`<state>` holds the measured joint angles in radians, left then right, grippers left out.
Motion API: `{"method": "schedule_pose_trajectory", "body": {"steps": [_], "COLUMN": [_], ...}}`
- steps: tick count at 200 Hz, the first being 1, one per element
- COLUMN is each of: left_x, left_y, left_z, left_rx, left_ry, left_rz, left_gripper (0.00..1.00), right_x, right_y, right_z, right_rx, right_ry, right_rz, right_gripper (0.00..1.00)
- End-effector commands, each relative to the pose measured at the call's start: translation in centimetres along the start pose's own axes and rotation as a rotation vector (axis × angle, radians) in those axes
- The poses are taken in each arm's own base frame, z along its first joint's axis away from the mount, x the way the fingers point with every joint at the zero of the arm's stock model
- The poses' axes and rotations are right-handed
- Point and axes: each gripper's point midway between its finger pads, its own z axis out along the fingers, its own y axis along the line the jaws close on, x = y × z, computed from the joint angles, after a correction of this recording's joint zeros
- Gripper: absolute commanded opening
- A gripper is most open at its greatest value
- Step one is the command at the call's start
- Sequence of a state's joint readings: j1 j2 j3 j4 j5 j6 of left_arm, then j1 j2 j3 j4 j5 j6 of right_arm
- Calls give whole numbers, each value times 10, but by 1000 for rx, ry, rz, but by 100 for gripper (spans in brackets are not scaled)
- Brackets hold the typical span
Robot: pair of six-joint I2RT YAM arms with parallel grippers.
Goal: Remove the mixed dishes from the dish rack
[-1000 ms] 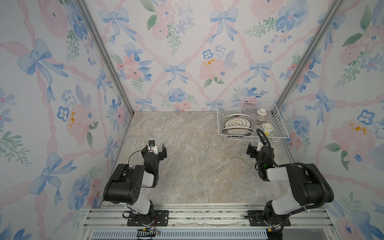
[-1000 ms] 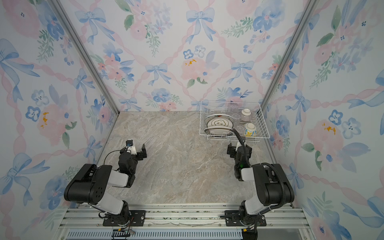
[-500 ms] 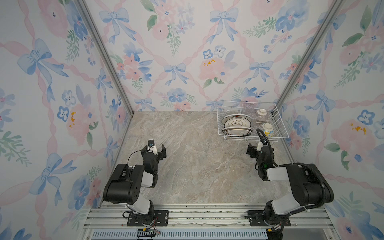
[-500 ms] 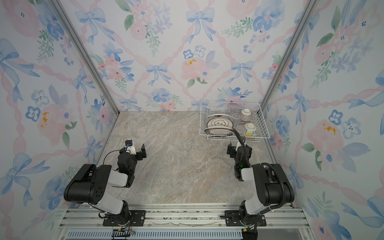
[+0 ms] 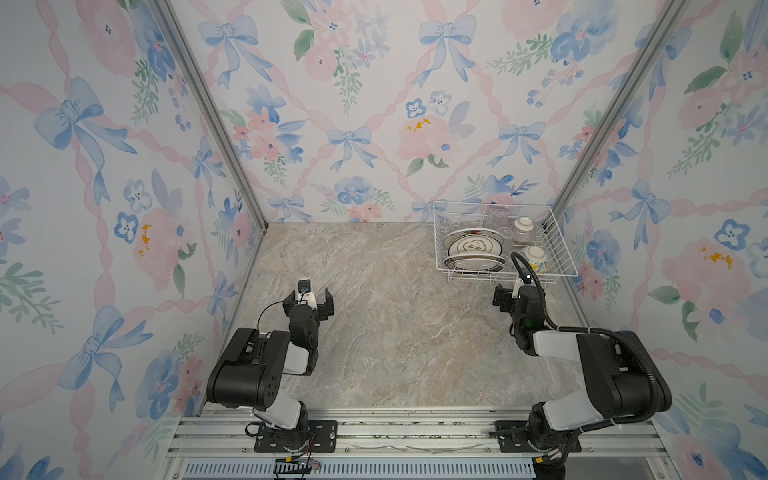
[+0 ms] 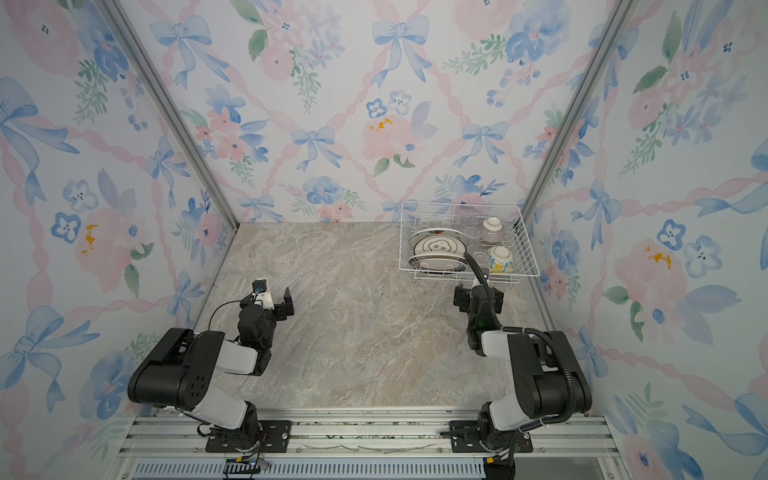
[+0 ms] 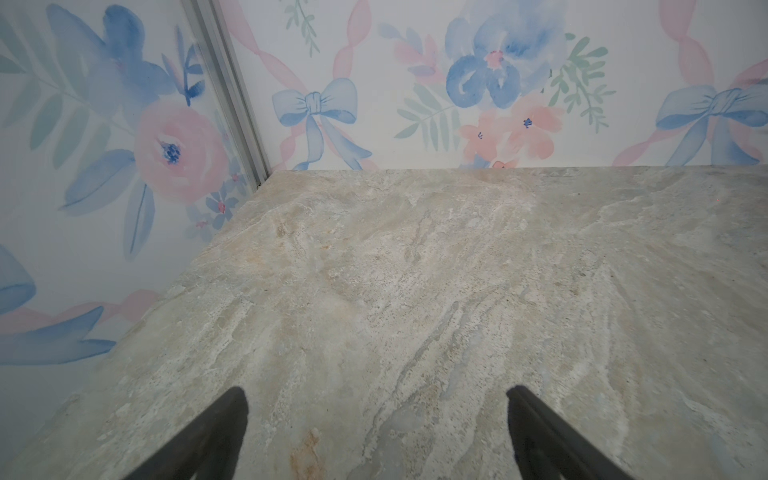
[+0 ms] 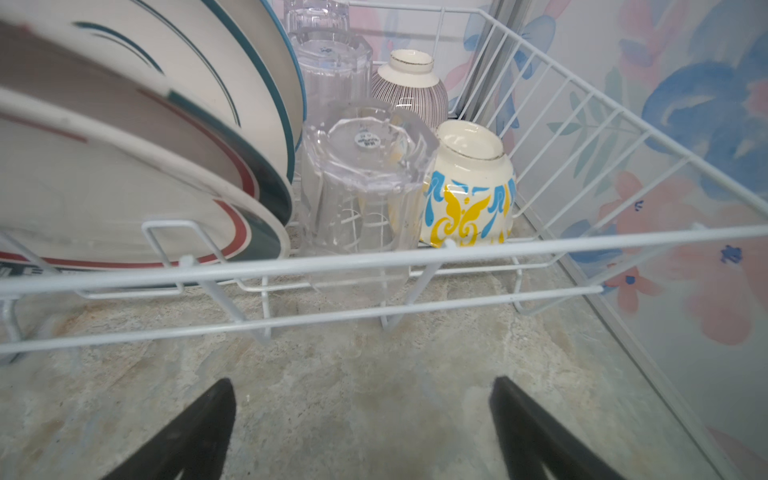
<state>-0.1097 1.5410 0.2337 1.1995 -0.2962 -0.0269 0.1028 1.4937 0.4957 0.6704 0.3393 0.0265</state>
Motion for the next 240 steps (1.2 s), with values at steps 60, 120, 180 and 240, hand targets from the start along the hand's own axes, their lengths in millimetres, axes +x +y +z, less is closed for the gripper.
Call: {"method": "schedule_pose_trajectory", "body": {"steps": [60, 120, 180, 240], "left_x": [-57, -39, -22, 4], "left_y": [-25, -63, -108, -132], "left_z": [-31, -54, -71, -72], "left_rx": [-140, -105, -1, 113], "left_ry": [36, 157, 191, 282], "left_rz": [18, -63, 4, -30], "left_gripper": [98, 98, 98, 98], "right_x": [-43, -73, -84, -68], "right_y": [43, 104, 189, 232], "right_z": [-32, -68, -97, -80], "right_rx": [-11, -151, -378, -450], "right_ry": [66, 234, 404, 495], "right_rz": [-134, -252, -261, -225], "right_gripper": [97, 98, 99, 97]}}
